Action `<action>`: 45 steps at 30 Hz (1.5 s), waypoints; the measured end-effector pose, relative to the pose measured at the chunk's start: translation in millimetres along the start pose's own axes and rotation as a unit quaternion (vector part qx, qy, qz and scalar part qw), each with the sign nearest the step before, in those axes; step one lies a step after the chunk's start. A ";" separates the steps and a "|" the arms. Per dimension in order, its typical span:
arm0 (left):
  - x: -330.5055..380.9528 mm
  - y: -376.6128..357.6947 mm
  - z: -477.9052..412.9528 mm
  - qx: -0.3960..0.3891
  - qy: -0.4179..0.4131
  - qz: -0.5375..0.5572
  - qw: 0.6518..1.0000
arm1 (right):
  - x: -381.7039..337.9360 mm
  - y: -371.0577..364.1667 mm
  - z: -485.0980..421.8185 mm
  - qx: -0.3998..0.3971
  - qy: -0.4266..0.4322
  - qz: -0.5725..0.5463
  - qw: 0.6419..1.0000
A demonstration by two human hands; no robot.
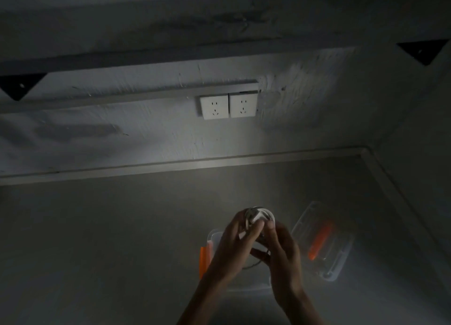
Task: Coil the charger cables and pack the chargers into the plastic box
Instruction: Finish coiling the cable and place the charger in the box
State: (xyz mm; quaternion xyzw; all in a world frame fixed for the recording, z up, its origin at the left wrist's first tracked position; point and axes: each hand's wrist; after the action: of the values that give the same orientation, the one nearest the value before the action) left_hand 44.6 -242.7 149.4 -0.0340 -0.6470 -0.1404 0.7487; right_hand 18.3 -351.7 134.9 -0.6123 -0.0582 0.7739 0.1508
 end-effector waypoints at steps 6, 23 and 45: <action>11.2 27.6 -1.3 -0.027 -0.041 0.028 0.998 | -20.9 -4.2 -18.1 -0.088 -0.073 0.001 0.993; 1.1 73.4 -21.5 -0.016 -0.017 0.194 0.981 | -42.1 -35.7 -36.4 -0.190 -0.311 -0.052 0.930; -9.0 125.6 -36.2 0.141 -0.065 0.259 0.953 | -94.7 -9.3 15.5 -0.309 0.155 0.461 0.817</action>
State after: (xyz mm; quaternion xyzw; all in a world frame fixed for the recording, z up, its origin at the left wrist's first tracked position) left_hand 110.2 -129.3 151.3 -0.1033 -0.6761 0.1540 0.7131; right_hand 24.3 -370.2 229.3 -0.6941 0.0195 0.5889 -0.4135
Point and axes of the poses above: each hand's wrist, its own z-axis away from the middle knuckle, its own y-axis out of the back of the hand, x = y × z, and after that the axes turned 5 degrees about -x, right-handed
